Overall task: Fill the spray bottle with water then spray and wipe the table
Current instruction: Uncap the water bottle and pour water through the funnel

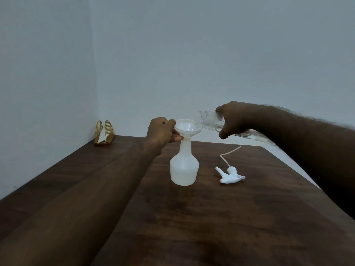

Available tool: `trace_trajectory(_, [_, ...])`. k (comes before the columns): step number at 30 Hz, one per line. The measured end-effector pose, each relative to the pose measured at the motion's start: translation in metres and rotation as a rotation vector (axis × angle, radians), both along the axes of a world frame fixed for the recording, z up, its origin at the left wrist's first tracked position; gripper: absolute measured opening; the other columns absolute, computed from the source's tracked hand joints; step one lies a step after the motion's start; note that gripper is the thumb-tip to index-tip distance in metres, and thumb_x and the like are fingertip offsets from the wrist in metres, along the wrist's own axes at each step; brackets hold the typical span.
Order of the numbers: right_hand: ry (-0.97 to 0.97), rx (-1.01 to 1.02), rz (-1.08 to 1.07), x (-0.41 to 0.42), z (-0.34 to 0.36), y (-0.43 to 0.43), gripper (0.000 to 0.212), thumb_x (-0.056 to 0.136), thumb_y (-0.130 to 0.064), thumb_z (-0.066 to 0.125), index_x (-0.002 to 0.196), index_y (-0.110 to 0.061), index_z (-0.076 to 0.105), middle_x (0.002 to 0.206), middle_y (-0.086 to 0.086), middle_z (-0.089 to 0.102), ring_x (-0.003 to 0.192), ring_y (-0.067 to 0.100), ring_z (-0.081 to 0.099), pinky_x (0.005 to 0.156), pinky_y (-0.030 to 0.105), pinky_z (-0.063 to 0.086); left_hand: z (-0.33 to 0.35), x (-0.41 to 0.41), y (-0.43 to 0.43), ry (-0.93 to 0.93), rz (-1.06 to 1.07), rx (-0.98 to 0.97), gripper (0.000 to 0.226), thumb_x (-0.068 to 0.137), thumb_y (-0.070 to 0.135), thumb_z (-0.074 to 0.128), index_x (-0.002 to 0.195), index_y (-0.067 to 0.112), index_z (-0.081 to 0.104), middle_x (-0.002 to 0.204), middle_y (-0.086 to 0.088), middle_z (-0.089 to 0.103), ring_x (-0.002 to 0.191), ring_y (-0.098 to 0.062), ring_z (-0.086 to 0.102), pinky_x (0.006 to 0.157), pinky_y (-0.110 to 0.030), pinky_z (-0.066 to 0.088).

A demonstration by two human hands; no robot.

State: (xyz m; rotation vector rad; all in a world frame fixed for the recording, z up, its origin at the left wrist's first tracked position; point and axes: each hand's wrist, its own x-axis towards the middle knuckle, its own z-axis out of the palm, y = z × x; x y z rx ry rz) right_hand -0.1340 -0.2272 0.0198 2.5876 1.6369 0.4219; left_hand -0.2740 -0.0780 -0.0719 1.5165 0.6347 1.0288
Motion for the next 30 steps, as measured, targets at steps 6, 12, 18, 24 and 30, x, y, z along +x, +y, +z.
trace_trajectory(6, [-0.018,-0.008,0.003,0.0001,0.0007,0.0018,0.051,0.073,-0.033,0.077,0.114,-0.011,0.054,0.077,-0.004,0.049,0.085,0.024,0.054,0.067,0.03,0.041,0.0,-0.0014,-0.0009,-0.002,-0.005,0.007,0.009,0.097,0.015,0.051,0.092,0.008,0.054,0.089,-0.027,0.068,0.062,-0.026,0.072,0.071,-0.039,0.061])
trace_trajectory(12, [-0.051,-0.017,0.009,0.0024,0.0013,0.0023,0.05,0.074,-0.032,0.076,0.114,-0.011,0.053,0.078,-0.004,0.05,0.083,0.024,0.053,0.066,0.029,0.042,-0.0002,-0.0013,-0.0012,0.004,-0.002,0.013,0.011,0.097,0.015,0.051,0.091,0.007,0.054,0.093,-0.03,0.067,0.062,-0.026,0.072,0.072,-0.04,0.061])
trace_trajectory(18, [-0.054,-0.024,0.011,0.0018,0.0026,0.0022,0.05,0.075,-0.031,0.075,0.115,-0.011,0.053,0.077,-0.004,0.049,0.083,0.023,0.053,0.067,0.029,0.042,-0.0004,-0.001,-0.0009,0.004,0.001,0.012,0.011,0.098,0.015,0.051,0.093,0.006,0.055,0.094,-0.029,0.067,0.061,-0.025,0.072,0.062,-0.033,0.062])
trace_trajectory(24, [-0.061,-0.027,0.013,0.0026,0.002,0.0027,0.05,0.075,-0.031,0.075,0.116,-0.011,0.053,0.077,-0.005,0.049,0.084,0.024,0.053,0.066,0.029,0.041,-0.0019,-0.0004,-0.0007,0.019,0.017,0.036,0.013,0.098,0.016,0.05,0.094,0.005,0.056,0.089,-0.028,0.068,0.057,-0.022,0.07,0.054,-0.028,0.059])
trace_trajectory(30, [-0.071,-0.029,0.014,0.0029,0.004,0.0037,0.051,0.075,-0.031,0.075,0.116,-0.011,0.053,0.077,-0.005,0.048,0.083,0.023,0.052,0.064,0.029,0.04,-0.0008,0.0007,0.0001,0.022,0.019,0.043,0.013,0.097,0.016,0.05,0.091,0.005,0.055,0.084,-0.027,0.068,0.057,-0.023,0.07,0.053,-0.03,0.059])
